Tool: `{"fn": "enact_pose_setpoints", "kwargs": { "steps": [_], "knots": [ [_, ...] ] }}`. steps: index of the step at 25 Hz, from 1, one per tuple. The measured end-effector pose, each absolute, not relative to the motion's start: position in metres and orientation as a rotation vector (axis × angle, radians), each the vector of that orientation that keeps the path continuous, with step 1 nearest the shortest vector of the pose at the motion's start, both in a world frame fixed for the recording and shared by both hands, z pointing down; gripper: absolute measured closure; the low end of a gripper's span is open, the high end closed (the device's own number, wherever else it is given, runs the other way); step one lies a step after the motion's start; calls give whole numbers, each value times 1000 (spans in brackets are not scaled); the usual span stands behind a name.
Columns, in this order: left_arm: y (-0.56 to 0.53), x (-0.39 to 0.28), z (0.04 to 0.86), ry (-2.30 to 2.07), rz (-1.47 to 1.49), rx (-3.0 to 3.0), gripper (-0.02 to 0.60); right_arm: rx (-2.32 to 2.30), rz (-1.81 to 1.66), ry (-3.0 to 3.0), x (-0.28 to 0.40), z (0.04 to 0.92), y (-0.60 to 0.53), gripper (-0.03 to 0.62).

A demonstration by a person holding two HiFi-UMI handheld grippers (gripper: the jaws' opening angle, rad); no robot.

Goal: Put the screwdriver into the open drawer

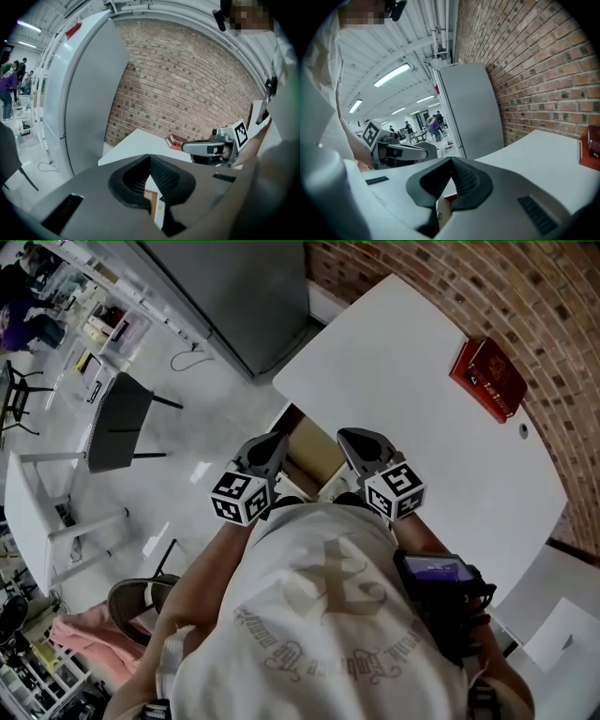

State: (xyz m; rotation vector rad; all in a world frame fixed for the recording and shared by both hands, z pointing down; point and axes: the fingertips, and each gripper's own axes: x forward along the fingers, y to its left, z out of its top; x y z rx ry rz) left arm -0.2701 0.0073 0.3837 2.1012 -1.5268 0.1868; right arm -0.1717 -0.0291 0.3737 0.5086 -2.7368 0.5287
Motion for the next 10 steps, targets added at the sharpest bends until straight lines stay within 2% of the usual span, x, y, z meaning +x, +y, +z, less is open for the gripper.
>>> {"fn": "enact_pose_setpoints", "kwargs": {
  "steps": [10],
  "knots": [
    [7,-270,386,-1561,204,2083,561,464,516,-2745,-170,376,-32,573]
  ]
}}
